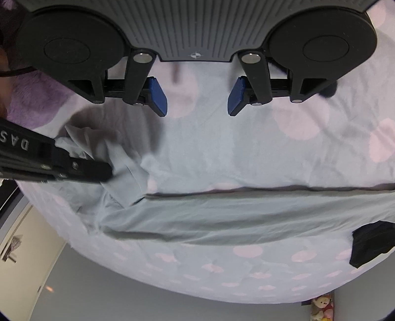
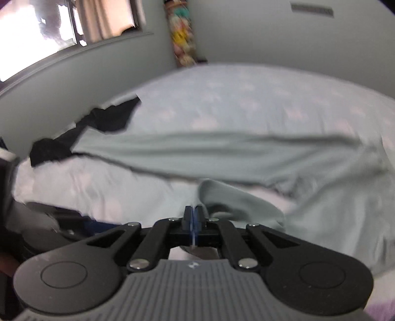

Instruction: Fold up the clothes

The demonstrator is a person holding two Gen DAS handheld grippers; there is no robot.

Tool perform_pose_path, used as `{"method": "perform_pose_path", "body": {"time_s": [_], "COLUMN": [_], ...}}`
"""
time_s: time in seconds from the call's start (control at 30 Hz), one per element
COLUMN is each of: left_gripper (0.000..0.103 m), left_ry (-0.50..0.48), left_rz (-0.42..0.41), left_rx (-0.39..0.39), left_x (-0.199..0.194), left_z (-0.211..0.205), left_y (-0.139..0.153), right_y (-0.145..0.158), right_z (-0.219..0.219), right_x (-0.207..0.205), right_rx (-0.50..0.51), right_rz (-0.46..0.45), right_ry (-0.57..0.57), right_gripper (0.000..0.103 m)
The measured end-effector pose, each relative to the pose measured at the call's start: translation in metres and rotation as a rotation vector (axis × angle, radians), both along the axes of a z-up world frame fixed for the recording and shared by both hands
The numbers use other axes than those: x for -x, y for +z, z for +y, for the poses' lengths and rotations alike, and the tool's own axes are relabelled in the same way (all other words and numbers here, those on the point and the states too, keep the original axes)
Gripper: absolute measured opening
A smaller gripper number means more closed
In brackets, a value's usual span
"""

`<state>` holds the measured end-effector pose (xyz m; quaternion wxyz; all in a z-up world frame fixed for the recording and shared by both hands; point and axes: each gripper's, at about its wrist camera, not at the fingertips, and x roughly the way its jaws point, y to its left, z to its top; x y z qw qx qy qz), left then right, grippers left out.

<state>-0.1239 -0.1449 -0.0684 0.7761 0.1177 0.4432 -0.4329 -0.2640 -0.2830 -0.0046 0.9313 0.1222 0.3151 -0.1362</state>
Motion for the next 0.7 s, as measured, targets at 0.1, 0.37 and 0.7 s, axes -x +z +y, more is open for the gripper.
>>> {"method": "perform_pose_path", "body": {"time_s": [0.1,0.37,0.7], "left_gripper": [0.055,0.061,0.007], "left_ry": [-0.005,-0.049,-0.134], "left_rz": [-0.004,0.043,0.055], "left_rx": [-0.001,0.042,0.023], "left_x": [0.000,0.003,0.014], "left_z": [-0.003,-0.020,-0.061], "left_y": [0.000,-0.005,-0.019], "right_y": [-0.006,-0.010,-0.021], "right_z": [0.001,-0.005,-0.046], "right_x": [-0.015,0.009,0.043], "right_rx": [0.070,0.143,0.131], "right_rz": [0.116,0.181,0.236], "right_ry": [-0.026,-0.109,-0.280], "right_gripper": [0.005,0.036,0.047]}}
